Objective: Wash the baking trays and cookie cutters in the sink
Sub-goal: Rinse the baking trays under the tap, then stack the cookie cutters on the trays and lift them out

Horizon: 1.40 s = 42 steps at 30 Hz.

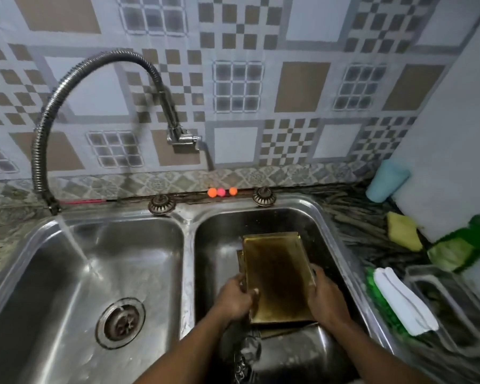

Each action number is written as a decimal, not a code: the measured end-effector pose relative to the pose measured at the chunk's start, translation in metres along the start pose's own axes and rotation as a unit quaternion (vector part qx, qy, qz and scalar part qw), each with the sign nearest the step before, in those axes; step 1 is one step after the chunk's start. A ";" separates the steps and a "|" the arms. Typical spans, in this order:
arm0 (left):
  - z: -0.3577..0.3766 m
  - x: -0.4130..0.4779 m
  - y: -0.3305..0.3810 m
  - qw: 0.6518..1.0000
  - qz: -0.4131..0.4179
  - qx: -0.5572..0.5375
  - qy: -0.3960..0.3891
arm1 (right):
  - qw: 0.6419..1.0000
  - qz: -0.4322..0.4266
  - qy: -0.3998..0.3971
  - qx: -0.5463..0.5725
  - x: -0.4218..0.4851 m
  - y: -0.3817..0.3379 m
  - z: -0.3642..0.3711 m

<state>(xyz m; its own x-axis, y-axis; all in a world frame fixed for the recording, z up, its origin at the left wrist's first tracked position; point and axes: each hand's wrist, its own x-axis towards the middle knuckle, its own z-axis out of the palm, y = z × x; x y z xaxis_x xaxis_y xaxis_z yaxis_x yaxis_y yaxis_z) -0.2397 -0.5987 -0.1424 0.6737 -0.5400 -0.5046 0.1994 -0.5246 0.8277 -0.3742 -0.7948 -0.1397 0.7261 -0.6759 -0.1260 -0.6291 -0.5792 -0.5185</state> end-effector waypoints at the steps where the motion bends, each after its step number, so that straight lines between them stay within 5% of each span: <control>1: 0.008 0.005 -0.005 1.000 -0.006 -0.005 0.005 | 1.000 -0.003 -0.006 -0.007 0.005 0.006 0.002; 13: 0.031 0.006 -0.017 0.994 -0.015 0.110 0.004 | 0.973 0.035 -0.136 -0.185 0.013 0.008 0.019; 18: -0.022 -0.016 0.039 0.984 0.089 0.138 0.070 | 0.994 -0.024 -0.098 -0.037 0.029 -0.071 -0.025; 21: -0.072 -0.038 0.077 0.953 0.159 0.182 0.183 | 0.990 -0.088 -0.085 0.070 0.036 -0.144 -0.048; 25: -0.151 -0.082 0.120 0.877 0.272 0.223 0.327 | 0.972 -0.171 -0.043 0.155 0.034 -0.243 -0.069; 29: -0.230 -0.125 0.154 0.730 0.409 0.275 0.473 | 0.963 -0.210 0.001 0.171 0.042 -0.313 -0.066; 32: -0.274 -0.143 0.171 0.638 0.423 0.294 0.572 | 0.964 -0.188 0.023 0.188 0.055 -0.343 -0.051; 34: -0.293 -0.143 0.176 0.665 0.371 0.274 0.587 | 0.966 -0.164 0.034 0.198 0.066 -0.356 -0.040; 38: -0.313 -0.128 0.177 0.830 0.340 0.132 0.421 | 0.951 -0.136 0.077 0.265 0.085 -0.372 -0.028; 42: -0.316 -0.119 0.179 0.828 0.374 0.094 0.406 | 0.933 -0.120 0.156 0.302 0.106 -0.387 -0.036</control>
<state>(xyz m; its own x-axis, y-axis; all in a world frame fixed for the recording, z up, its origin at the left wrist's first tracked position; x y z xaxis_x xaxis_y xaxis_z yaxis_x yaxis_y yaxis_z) -0.0587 -0.4204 0.1435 0.8306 -0.1792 0.5273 -0.5530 -0.3775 0.7428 -0.0638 -0.6582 0.0777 0.6503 -0.7140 0.2594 -0.1183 -0.4325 -0.8938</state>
